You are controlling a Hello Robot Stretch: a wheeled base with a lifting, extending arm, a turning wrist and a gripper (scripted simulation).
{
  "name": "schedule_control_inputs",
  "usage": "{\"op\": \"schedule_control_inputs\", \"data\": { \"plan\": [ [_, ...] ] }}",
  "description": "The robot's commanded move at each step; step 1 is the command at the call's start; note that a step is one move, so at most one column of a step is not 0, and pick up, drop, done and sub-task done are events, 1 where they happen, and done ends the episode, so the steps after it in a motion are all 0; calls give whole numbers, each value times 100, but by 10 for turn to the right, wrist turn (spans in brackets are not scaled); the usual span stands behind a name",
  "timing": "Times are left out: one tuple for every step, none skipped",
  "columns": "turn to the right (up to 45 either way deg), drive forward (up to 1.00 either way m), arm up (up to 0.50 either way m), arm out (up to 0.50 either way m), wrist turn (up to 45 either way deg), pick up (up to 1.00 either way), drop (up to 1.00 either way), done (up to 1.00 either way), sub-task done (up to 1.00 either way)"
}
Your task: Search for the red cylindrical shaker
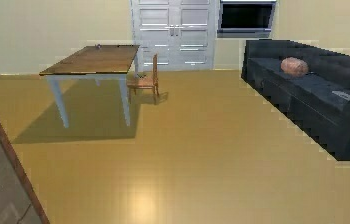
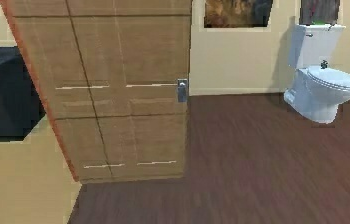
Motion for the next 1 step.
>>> {"op": "schedule_control_inputs", "data": {
  "plan": [
    [-210, 0, 0, 0, 0, 0, 0, 0, 0]
  ]
}}
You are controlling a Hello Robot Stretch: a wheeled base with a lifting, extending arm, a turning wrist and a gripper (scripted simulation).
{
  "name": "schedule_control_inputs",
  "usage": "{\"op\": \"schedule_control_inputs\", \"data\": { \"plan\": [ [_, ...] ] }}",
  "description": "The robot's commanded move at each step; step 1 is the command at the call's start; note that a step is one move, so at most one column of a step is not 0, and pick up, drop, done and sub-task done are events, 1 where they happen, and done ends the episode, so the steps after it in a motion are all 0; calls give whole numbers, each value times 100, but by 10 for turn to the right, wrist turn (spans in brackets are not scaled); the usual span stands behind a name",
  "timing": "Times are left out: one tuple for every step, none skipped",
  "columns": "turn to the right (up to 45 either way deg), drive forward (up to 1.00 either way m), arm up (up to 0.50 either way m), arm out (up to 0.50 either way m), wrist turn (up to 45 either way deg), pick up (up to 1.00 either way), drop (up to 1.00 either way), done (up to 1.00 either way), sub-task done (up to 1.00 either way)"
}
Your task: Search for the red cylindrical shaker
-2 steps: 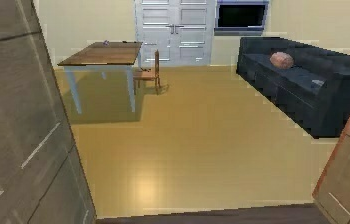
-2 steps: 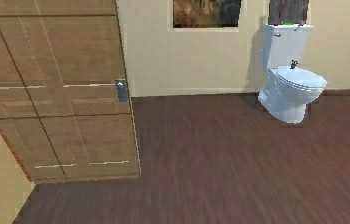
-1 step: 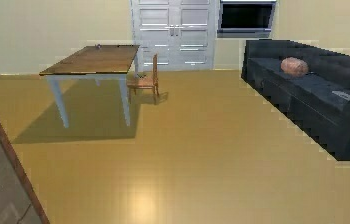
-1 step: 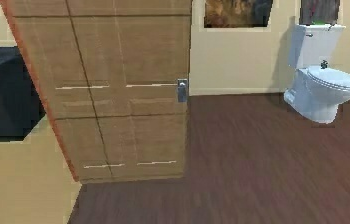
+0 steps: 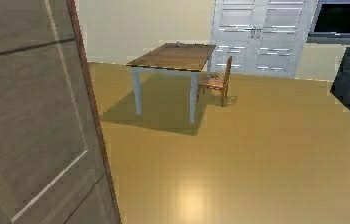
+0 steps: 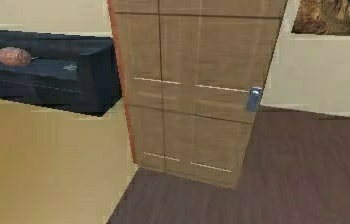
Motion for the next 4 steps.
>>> {"op": "schedule_control_inputs", "data": {
  "plan": [
    [0, 100, 0, 0, 0, 0, 0, 0, 0],
    [-60, 0, 0, 0, 0, 0, 0, 0, 0],
    [0, 25, 0, 0, 0, 0, 0, 0, 0],
    [-390, 0, 0, 0, 0, 0, 0, 0, 0]
  ]
}}
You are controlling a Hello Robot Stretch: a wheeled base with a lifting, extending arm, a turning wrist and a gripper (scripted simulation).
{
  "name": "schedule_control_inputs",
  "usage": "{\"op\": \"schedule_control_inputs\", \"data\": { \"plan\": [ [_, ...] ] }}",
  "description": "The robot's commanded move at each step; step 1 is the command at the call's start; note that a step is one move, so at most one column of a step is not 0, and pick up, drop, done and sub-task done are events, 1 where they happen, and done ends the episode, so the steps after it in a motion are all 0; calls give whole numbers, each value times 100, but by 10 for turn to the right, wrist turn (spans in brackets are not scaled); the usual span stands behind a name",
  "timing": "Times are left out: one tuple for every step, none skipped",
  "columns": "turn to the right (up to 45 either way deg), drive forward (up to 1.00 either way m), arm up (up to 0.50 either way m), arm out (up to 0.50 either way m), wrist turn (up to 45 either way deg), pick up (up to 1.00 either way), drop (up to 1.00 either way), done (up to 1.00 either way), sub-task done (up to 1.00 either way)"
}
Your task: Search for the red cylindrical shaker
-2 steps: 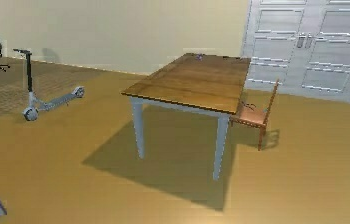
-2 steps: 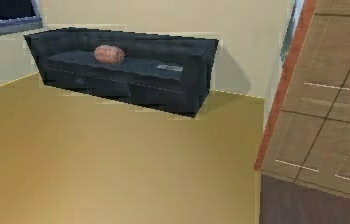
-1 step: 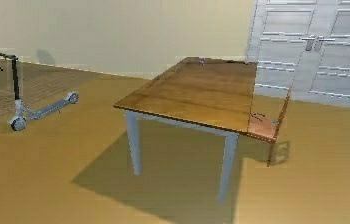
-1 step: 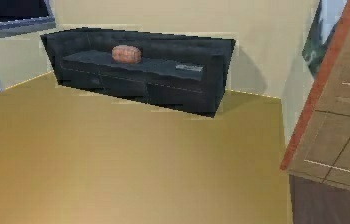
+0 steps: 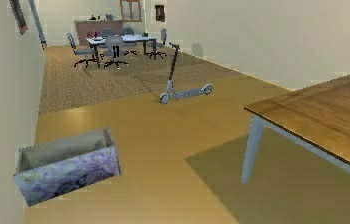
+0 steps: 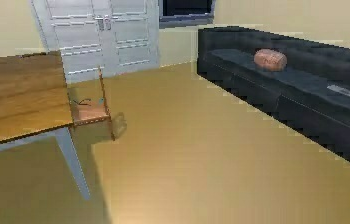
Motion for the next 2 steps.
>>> {"op": "schedule_control_inputs", "data": {
  "plan": [
    [0, 100, 0, 0, 0, 0, 0, 0, 0],
    [0, 60, 0, 0, 0, 0, 0, 0, 0]
  ]
}}
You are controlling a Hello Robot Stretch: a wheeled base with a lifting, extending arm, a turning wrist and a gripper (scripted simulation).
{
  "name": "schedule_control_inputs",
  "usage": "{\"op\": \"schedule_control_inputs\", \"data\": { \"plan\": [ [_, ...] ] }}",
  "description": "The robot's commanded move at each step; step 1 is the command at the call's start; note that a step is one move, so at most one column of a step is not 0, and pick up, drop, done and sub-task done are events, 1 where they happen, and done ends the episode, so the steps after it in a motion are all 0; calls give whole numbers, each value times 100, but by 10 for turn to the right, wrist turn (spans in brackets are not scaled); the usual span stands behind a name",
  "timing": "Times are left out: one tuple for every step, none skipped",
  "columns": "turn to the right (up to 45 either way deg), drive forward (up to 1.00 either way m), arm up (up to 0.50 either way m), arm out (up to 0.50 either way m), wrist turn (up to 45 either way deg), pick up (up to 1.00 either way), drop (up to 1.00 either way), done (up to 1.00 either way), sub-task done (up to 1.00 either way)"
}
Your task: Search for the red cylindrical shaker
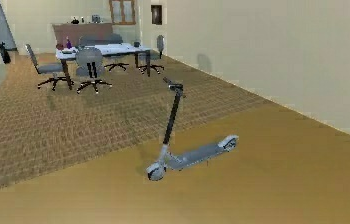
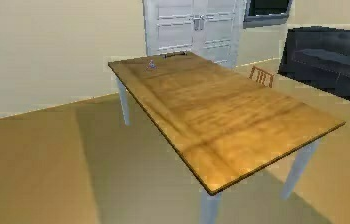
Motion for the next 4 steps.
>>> {"op": "schedule_control_inputs", "data": {
  "plan": [
    [-270, 0, 0, 0, 0, 0, 0, 0, 0],
    [0, 75, 0, 0, 0, 0, 0, 0, 0],
    [-150, 0, 0, 0, 0, 0, 0, 0, 0],
    [0, 100, 0, 0, 0, 0, 0, 0, 0]
  ]
}}
